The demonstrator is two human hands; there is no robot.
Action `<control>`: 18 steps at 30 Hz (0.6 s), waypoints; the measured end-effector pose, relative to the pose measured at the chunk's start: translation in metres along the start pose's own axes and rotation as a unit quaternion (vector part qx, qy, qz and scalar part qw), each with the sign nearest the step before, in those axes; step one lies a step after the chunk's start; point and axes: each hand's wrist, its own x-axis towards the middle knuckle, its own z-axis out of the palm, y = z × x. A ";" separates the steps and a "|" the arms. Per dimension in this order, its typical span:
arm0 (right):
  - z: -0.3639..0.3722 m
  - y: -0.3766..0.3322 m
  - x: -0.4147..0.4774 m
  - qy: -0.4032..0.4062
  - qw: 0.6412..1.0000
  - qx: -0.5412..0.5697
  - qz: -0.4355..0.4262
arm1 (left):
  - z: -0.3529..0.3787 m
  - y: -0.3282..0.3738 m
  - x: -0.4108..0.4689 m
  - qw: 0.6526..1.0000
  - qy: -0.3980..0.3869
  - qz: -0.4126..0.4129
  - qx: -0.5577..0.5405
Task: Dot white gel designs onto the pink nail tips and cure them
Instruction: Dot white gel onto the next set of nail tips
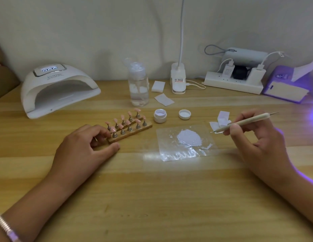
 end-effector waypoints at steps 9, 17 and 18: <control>0.004 -0.003 0.003 -0.029 0.999 -0.019 -0.023 | 0.003 0.000 0.003 1.000 0.002 0.023 -0.007; 0.006 -0.002 0.004 -0.045 0.998 -0.008 -0.037 | 0.006 0.003 0.005 1.000 0.009 0.024 0.012; 0.006 -0.002 0.005 -0.042 0.999 -0.004 -0.025 | 0.005 0.005 0.006 1.000 0.011 0.025 0.012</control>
